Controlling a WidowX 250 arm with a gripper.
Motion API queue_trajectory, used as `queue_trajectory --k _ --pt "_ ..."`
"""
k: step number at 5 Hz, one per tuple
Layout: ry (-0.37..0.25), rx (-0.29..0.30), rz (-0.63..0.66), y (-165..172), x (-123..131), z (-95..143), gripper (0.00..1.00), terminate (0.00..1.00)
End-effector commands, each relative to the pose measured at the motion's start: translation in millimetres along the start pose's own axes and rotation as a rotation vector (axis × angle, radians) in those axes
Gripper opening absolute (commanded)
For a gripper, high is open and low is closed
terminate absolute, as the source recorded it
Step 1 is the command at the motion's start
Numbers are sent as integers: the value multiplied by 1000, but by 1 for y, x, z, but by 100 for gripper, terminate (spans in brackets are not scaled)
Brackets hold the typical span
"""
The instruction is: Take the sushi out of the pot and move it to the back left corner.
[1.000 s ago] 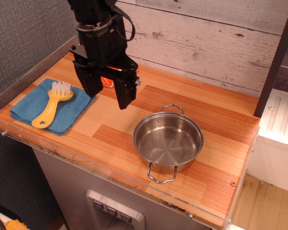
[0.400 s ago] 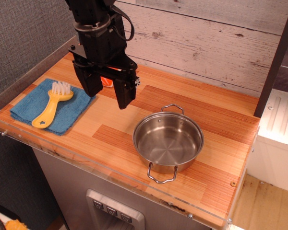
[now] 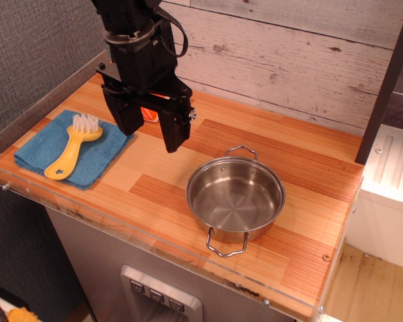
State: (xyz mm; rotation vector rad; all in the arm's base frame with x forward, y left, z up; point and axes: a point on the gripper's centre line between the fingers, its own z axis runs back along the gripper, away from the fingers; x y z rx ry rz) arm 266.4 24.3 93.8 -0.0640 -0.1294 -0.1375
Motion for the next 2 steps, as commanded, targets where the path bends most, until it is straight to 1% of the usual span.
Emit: queue_trajectory --k 1,2 --pt "-37 10 3 3 -6 9 100 0" --pt "-37 10 3 3 -6 9 100 100"
